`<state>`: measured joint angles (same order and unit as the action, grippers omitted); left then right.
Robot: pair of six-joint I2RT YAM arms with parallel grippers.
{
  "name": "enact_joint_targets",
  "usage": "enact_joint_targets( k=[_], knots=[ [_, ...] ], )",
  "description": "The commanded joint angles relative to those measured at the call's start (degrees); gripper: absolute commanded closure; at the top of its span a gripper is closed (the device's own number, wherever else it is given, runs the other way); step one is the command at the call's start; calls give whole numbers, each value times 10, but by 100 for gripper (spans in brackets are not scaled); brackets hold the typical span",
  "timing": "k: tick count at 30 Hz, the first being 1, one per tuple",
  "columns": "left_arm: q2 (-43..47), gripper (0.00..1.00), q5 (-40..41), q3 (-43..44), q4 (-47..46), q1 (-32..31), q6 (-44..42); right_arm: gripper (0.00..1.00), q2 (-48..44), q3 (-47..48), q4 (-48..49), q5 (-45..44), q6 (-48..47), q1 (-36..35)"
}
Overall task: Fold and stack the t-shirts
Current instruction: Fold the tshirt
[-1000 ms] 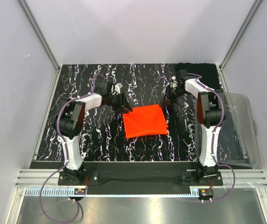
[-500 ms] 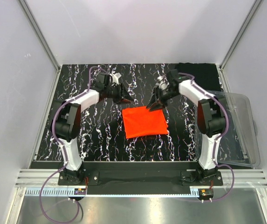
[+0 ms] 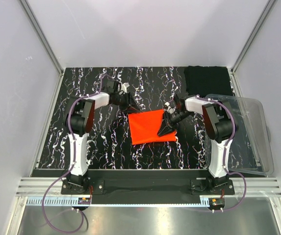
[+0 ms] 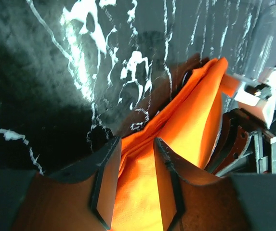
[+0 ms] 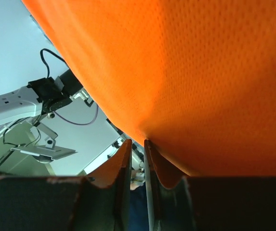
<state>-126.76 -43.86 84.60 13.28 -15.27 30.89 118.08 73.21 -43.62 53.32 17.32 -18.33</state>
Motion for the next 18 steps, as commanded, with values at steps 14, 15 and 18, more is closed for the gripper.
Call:
enact_joint_targets(
  k=[14, 15, 18],
  knots=[
    [274, 54, 52, -170, 18, -54, 35, 72, -53, 26, -13, 11, -5, -50],
    [273, 55, 44, -190, 5, -63, 45, 72, -45, 21, 11, 17, 1, -54],
    [267, 59, 30, -268, -68, -73, 79, 73, -25, 1, 42, 10, 18, -54]
  ],
)
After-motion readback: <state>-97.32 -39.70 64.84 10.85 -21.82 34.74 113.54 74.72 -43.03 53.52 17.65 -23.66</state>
